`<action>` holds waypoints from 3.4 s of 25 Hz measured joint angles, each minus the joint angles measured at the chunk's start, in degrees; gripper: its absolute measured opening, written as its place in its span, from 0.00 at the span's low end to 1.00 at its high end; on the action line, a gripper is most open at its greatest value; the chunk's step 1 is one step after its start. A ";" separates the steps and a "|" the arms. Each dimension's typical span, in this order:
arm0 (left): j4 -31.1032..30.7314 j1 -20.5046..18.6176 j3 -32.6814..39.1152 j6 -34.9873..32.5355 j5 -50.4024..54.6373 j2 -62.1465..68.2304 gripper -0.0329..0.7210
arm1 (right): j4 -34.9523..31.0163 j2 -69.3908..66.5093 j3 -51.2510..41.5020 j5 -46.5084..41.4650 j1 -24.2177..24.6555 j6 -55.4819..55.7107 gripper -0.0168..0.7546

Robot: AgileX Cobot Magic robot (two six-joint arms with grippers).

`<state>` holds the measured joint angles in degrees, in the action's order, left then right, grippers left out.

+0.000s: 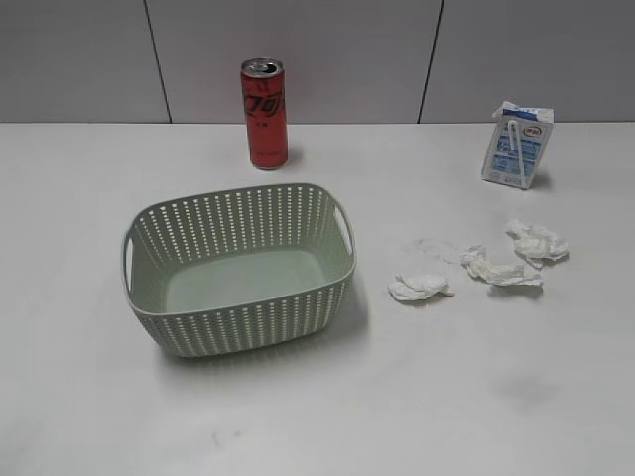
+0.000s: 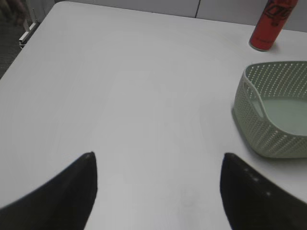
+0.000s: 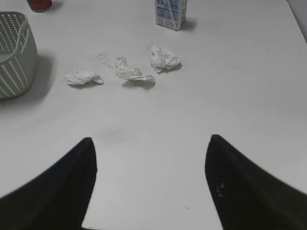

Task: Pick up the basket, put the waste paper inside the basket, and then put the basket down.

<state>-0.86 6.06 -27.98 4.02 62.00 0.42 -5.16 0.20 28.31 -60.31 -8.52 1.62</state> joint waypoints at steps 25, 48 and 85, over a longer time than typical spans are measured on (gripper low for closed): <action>6.12 9.87 -21.38 0.18 -13.02 67.86 0.82 | 0.00 0.00 0.00 0.02 0.00 0.00 0.71; 2.45 20.86 -42.84 22.32 -10.42 111.27 0.79 | 0.00 0.00 0.00 0.08 0.00 0.00 0.71; 7.92 19.11 -30.38 12.73 -9.52 96.26 0.05 | 0.00 0.00 0.00 0.08 0.00 0.00 0.71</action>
<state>7.06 25.17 -58.36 16.75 52.47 96.67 -5.16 0.20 28.31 -60.23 -8.52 1.62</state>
